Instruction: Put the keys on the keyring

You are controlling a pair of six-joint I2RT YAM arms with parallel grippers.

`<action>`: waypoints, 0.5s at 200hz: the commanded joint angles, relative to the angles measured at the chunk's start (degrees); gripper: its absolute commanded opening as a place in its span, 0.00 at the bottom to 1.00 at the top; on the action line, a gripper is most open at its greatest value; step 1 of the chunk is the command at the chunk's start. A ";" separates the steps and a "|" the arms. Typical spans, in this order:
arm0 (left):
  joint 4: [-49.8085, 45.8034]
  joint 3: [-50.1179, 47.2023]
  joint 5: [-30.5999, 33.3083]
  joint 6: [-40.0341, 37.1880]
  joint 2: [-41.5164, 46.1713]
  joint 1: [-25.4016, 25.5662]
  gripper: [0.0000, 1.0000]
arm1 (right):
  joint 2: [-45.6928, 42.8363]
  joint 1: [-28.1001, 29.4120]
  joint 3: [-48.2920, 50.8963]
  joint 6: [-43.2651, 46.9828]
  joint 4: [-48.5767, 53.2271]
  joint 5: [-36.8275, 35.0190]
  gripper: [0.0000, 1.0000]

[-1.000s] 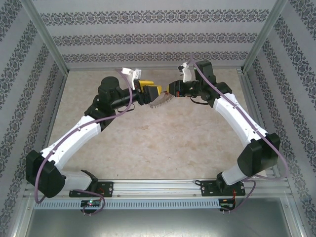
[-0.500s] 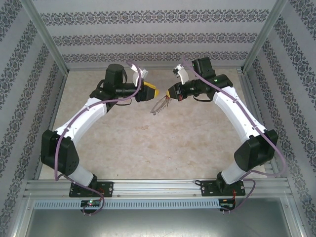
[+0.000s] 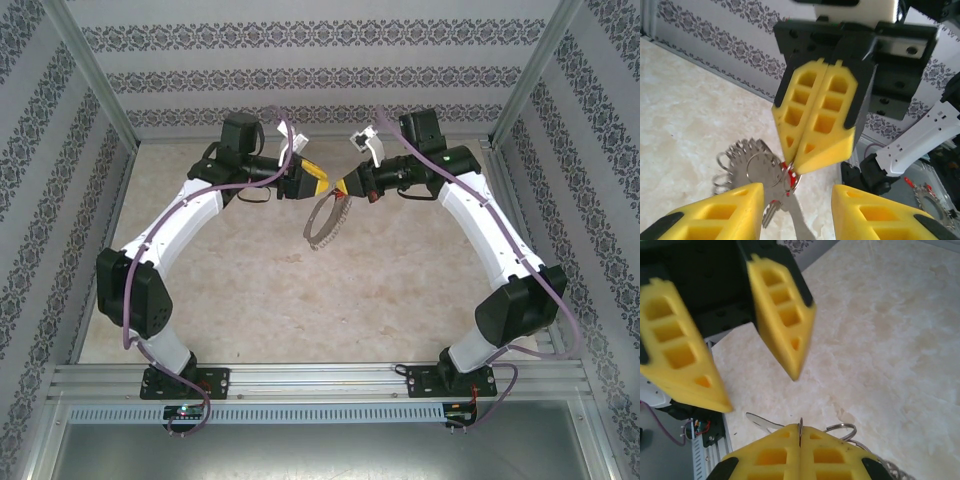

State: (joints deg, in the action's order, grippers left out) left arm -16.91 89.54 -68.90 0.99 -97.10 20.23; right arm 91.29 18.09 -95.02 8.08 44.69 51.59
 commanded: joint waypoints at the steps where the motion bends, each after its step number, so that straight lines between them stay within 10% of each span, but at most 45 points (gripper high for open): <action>1: -1.85 1.69 -3.24 -1.98 -0.41 0.13 0.40 | -0.94 -0.50 -2.76 1.86 -0.65 4.26 0.00; 100: 1.53 2.40 -3.43 0.14 -1.07 1.19 0.43 | -0.02 0.70 -3.59 2.29 0.32 4.28 0.00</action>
State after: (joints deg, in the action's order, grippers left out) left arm -17.37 90.37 -70.35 0.86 -97.69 21.02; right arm 91.29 18.15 -96.90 8.99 45.08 53.47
